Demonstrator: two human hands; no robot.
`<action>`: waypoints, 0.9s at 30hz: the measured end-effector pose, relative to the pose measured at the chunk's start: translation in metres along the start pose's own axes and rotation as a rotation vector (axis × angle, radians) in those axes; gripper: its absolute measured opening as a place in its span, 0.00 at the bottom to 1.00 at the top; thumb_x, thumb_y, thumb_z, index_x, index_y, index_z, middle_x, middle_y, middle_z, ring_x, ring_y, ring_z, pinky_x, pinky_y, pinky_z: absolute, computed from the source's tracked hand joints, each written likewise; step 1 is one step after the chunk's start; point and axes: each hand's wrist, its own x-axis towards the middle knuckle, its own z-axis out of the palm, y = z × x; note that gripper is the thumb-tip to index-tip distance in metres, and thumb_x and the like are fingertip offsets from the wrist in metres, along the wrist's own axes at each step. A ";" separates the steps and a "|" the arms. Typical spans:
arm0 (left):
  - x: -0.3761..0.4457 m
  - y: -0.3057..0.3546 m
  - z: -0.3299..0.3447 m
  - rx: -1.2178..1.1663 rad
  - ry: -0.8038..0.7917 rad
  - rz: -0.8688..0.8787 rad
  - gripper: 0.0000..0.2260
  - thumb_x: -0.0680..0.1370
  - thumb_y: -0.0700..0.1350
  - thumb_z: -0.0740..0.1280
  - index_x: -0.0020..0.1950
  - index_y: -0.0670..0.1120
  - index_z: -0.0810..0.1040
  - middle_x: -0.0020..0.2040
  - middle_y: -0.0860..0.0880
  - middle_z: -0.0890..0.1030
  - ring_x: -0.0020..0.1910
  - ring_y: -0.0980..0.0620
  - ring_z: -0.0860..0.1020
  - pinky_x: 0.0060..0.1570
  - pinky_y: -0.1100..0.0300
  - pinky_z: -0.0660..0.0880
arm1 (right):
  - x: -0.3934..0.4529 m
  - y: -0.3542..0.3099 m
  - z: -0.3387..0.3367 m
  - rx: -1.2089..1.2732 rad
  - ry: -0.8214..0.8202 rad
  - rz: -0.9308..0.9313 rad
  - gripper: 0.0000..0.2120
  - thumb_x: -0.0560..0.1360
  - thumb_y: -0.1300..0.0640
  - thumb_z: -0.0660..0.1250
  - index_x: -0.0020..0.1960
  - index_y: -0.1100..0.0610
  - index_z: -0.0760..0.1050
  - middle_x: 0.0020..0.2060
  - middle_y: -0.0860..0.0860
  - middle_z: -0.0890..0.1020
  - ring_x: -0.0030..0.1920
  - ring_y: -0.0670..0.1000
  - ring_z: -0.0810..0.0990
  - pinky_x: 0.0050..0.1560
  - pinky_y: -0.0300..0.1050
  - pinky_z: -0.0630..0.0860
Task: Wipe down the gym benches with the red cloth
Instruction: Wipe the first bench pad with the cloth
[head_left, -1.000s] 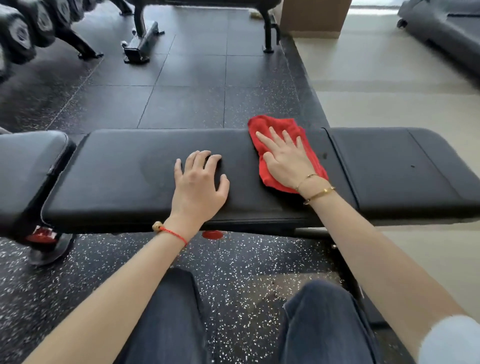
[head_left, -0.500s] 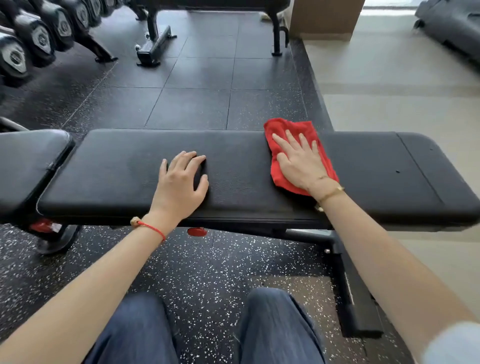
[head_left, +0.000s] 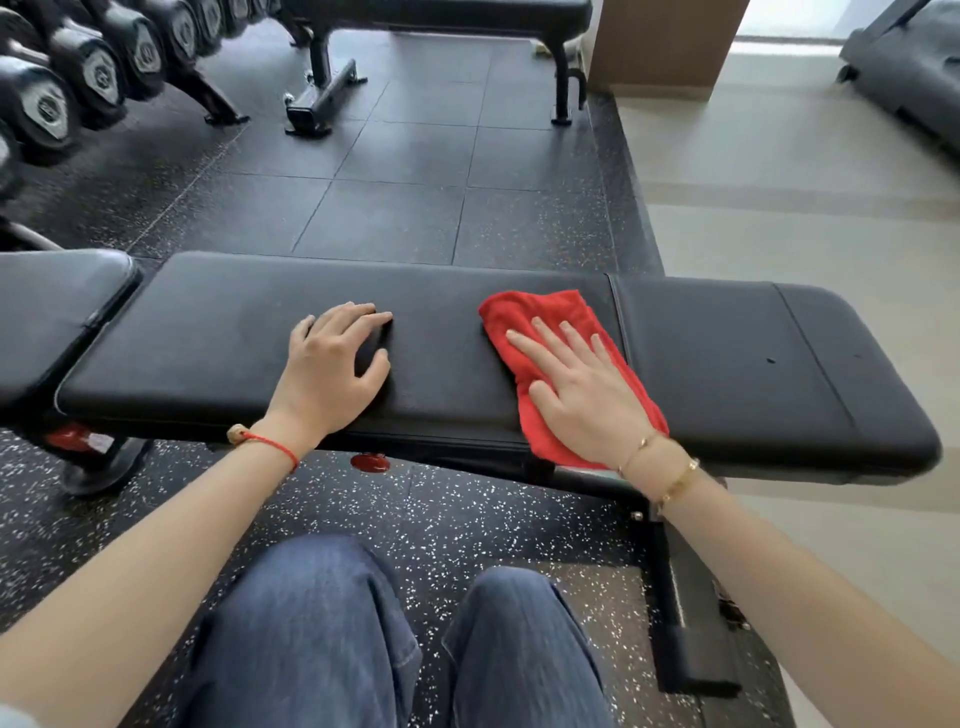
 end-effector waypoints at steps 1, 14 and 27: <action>0.000 0.000 0.000 -0.002 0.001 -0.002 0.20 0.77 0.50 0.61 0.68 0.49 0.76 0.69 0.49 0.76 0.72 0.47 0.70 0.73 0.40 0.60 | 0.016 0.006 0.000 -0.006 0.013 0.051 0.27 0.78 0.50 0.51 0.77 0.40 0.53 0.78 0.47 0.54 0.78 0.54 0.50 0.77 0.56 0.44; 0.000 -0.004 0.006 -0.001 0.009 -0.004 0.20 0.78 0.45 0.66 0.70 0.50 0.74 0.72 0.49 0.73 0.74 0.48 0.68 0.76 0.42 0.57 | 0.030 -0.051 0.014 -0.040 -0.004 -0.125 0.28 0.78 0.50 0.52 0.77 0.40 0.52 0.78 0.45 0.54 0.78 0.53 0.50 0.77 0.55 0.43; 0.001 -0.005 0.008 0.012 0.009 -0.011 0.20 0.79 0.47 0.65 0.71 0.50 0.73 0.72 0.50 0.73 0.75 0.50 0.66 0.77 0.43 0.56 | 0.106 -0.011 0.000 -0.036 -0.050 0.121 0.26 0.81 0.51 0.49 0.78 0.43 0.50 0.79 0.48 0.49 0.78 0.56 0.47 0.76 0.59 0.41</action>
